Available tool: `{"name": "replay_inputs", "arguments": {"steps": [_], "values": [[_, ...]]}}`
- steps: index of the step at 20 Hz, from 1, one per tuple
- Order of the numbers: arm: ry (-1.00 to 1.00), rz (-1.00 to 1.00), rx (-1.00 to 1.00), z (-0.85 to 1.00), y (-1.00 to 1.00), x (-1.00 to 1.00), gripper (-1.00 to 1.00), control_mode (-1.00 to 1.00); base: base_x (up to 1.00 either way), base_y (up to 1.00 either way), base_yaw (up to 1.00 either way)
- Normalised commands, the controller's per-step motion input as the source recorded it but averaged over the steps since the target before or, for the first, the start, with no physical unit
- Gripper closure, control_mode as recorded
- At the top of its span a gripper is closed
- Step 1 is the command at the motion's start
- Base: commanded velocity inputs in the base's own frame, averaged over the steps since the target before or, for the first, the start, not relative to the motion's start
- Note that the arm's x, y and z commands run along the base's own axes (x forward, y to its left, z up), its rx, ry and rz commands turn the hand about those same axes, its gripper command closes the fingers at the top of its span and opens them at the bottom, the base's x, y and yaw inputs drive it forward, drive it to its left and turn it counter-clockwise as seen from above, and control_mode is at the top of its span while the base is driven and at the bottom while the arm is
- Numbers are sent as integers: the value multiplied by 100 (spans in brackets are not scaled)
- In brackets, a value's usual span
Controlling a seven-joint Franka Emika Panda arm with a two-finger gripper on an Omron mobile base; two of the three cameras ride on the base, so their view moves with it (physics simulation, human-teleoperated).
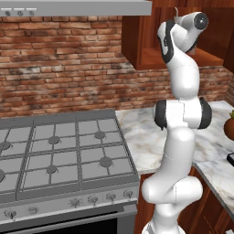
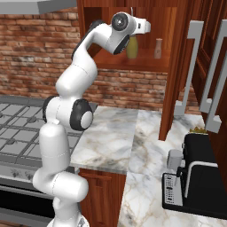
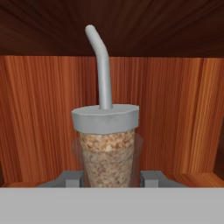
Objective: Retrieve the bottle and the shaker from the cabinet and place them next to the mixing bowl on the counter. Then add garlic from the fridge to the mixing bowl.
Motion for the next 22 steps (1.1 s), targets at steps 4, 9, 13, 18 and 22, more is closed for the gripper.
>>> {"name": "replay_inputs", "arguments": {"steps": [4, 9, 13, 18, 22], "values": [[0, 0, 0, 0, -5, -31, 100, -100, 0, 0, 0], [0, -1, 0, 0, 0, -28, 100, -100, 0, 0, 0], [0, 0, 0, -5, 0, -37, 100, -100, 0, 0, 0], [-2, 0, 0, -1, 0, -49, 100, -100, 0, 0, 0], [-5, 0, 0, 0, 0, -72, 100, -100, 0, 0, 0]]}}
